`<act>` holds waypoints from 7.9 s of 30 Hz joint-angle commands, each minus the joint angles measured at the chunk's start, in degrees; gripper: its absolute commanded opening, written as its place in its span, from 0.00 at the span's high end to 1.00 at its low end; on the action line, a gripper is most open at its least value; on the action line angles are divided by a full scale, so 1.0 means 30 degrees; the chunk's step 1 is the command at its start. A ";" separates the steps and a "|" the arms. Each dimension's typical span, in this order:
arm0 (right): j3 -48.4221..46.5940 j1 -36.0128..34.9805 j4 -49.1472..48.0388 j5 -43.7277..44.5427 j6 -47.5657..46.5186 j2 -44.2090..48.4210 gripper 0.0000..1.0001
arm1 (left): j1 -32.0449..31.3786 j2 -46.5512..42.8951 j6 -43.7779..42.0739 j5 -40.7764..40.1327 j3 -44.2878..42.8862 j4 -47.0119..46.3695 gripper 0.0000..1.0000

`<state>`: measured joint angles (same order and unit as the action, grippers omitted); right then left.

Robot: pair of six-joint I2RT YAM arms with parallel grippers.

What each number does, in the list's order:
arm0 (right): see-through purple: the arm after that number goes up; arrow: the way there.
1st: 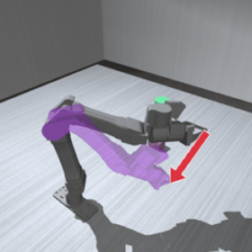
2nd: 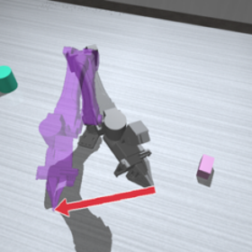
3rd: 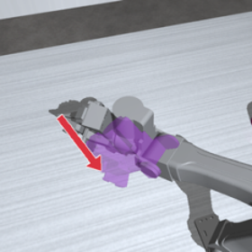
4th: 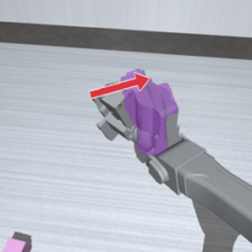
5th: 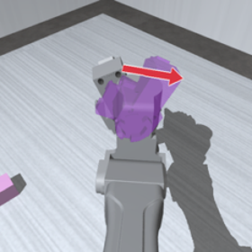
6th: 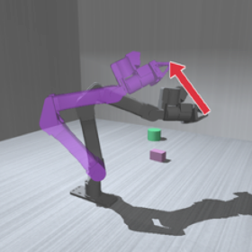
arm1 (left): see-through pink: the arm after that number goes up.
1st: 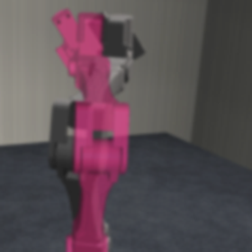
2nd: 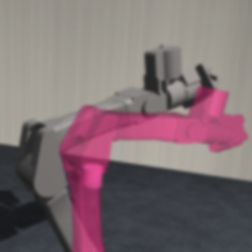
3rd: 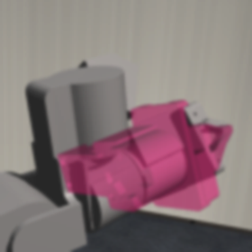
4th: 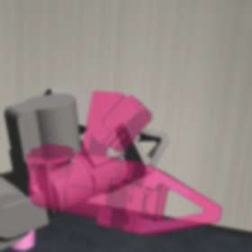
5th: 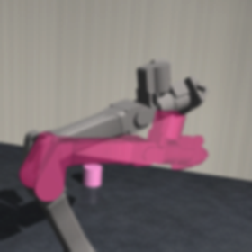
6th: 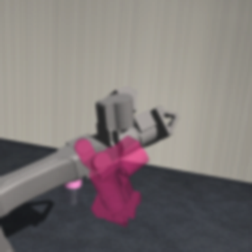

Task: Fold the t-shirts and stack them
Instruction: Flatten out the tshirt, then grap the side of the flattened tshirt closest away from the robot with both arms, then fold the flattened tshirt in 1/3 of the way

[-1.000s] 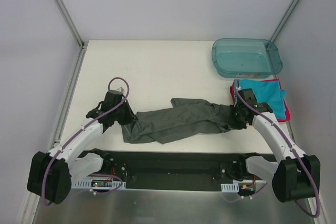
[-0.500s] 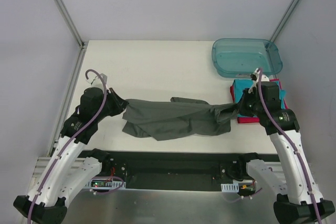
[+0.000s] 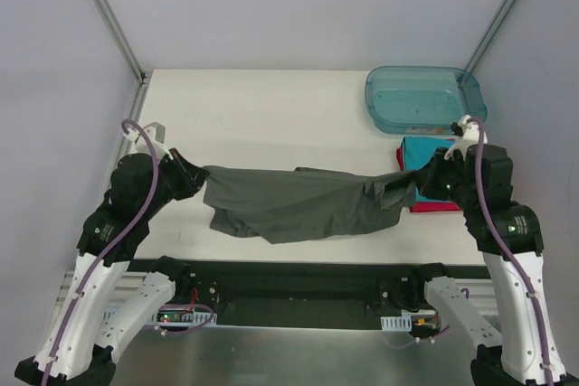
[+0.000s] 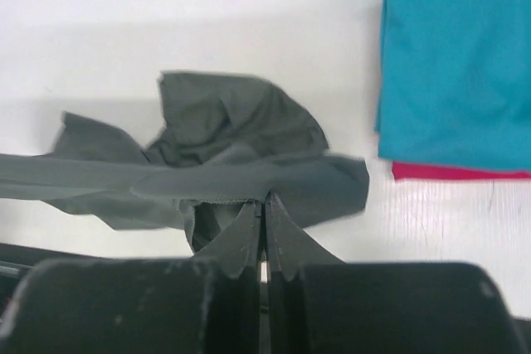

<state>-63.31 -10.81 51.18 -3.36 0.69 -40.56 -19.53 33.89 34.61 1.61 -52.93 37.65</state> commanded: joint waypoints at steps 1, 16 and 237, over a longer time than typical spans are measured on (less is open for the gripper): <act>-0.4170 -0.0030 -0.1471 -0.0931 0.0415 -0.0308 1.00 | -0.0082 0.0626 -0.0899 -0.1793 -0.3940 -0.0536 1.00; -1.5984 -0.0030 -0.0948 -0.3190 -0.1371 -0.2945 1.00 | -0.0082 0.1243 -0.3157 -0.2176 -1.2650 -0.0801 1.00; -0.7547 -0.8528 0.1428 0.7300 -0.3419 -1.8910 0.87 | 0.5719 0.9616 0.4023 -0.5781 0.5340 -0.4696 1.00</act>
<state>-82.00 -37.87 57.01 16.99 -3.38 -93.89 -2.87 58.76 51.51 -17.78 -33.28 26.39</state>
